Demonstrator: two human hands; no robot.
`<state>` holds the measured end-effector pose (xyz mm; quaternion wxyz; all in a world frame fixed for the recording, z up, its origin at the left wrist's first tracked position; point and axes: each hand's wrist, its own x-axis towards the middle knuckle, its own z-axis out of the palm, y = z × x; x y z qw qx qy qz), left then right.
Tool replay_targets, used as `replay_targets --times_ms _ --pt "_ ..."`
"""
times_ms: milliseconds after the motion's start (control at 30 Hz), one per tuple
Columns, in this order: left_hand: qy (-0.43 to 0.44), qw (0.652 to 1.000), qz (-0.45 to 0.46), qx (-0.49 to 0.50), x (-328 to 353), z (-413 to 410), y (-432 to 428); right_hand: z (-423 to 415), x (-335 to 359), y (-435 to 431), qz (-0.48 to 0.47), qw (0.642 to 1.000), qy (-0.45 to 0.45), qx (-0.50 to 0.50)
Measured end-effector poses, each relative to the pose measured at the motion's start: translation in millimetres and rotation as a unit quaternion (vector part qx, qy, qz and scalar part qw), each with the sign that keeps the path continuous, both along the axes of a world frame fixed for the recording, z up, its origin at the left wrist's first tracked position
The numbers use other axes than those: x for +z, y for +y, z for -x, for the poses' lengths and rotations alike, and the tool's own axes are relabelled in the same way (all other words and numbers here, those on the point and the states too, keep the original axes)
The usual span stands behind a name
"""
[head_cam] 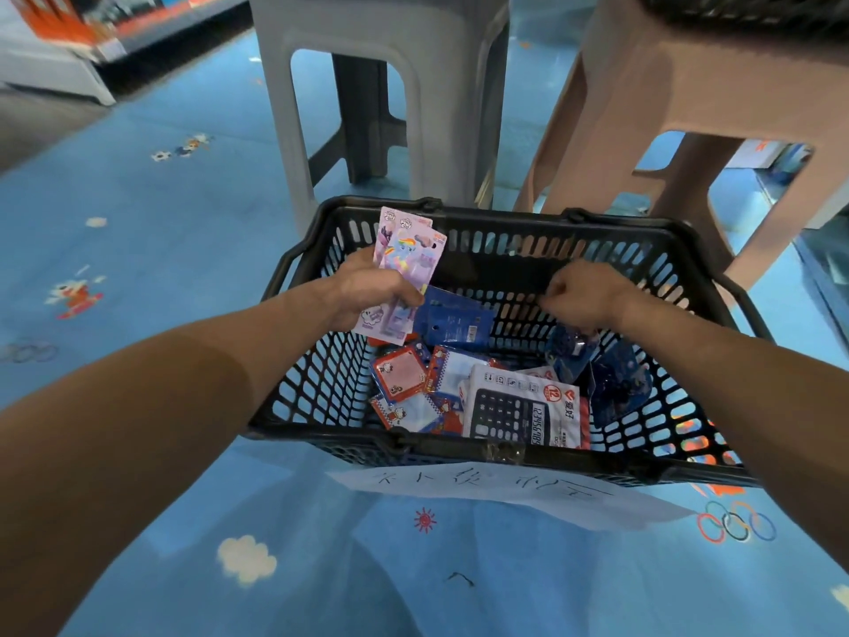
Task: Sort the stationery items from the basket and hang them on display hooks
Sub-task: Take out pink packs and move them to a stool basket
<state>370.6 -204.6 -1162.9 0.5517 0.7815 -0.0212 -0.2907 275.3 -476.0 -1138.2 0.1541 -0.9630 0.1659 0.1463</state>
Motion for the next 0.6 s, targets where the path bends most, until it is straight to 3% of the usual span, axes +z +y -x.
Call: replay_targets --times_ms 33,100,233,300,467,600 --pt "0.001 1.000 0.011 -0.014 4.3 0.8 -1.4 -4.4 4.0 10.4 -0.113 0.993 -0.034 -0.028" --pt "0.008 0.997 0.057 -0.045 16.3 2.9 -8.4 -11.5 14.9 33.8 -0.322 0.941 -0.062 -0.078" --pt "0.010 0.984 0.167 -0.061 35.3 14.0 -37.3 -30.3 24.4 73.7 -0.549 0.825 -0.094 -0.093" --pt "-0.012 0.982 0.181 -0.051 37.7 21.9 -51.2 -35.9 22.2 88.4 -0.598 0.781 -0.136 -0.118" --pt "0.012 0.986 0.154 -0.060 32.8 23.6 -52.1 -33.5 18.3 83.1 -0.574 0.776 -0.196 -0.174" --pt "0.070 0.985 0.108 -0.114 29.8 26.6 -41.2 -27.9 24.5 76.2 -0.622 0.727 -0.225 -0.181"
